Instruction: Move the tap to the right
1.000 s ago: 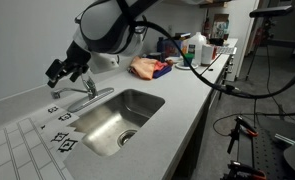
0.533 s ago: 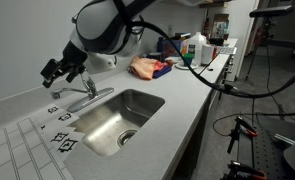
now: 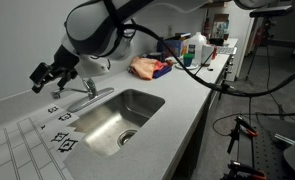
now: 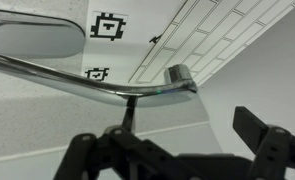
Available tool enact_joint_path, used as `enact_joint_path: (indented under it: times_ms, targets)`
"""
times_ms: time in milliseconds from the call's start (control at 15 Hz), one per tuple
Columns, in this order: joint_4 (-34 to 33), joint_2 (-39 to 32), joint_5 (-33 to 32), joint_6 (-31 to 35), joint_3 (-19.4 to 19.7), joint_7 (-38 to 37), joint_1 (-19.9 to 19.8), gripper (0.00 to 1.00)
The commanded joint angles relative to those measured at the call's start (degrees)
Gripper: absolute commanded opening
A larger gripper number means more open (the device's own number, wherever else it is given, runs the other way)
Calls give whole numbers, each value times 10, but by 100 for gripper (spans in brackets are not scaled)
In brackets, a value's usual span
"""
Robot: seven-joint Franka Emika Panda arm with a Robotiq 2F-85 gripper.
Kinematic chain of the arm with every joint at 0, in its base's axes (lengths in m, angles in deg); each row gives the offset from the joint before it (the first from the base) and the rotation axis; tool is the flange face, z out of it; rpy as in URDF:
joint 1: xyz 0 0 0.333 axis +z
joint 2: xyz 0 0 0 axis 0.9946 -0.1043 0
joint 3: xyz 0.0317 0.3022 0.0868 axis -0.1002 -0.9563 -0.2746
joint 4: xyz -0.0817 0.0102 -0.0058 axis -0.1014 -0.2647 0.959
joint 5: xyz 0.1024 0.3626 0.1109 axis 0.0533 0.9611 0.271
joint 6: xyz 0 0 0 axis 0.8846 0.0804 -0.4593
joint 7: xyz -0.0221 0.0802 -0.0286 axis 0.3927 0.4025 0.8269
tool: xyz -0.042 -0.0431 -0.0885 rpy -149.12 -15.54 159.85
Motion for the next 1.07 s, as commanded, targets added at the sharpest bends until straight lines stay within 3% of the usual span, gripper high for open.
enact_joint_path:
  times_ms: [0,533,800,1000]
  targets:
    - [-36,-3,15,-99,-19,-1,-16,100]
    - [-42,23,67,-259,4,-5,-22,100]
    - [-19,27,83,-278,18,-2,-18,100]
    - [-10,39,61,-255,31,-2,0,100]
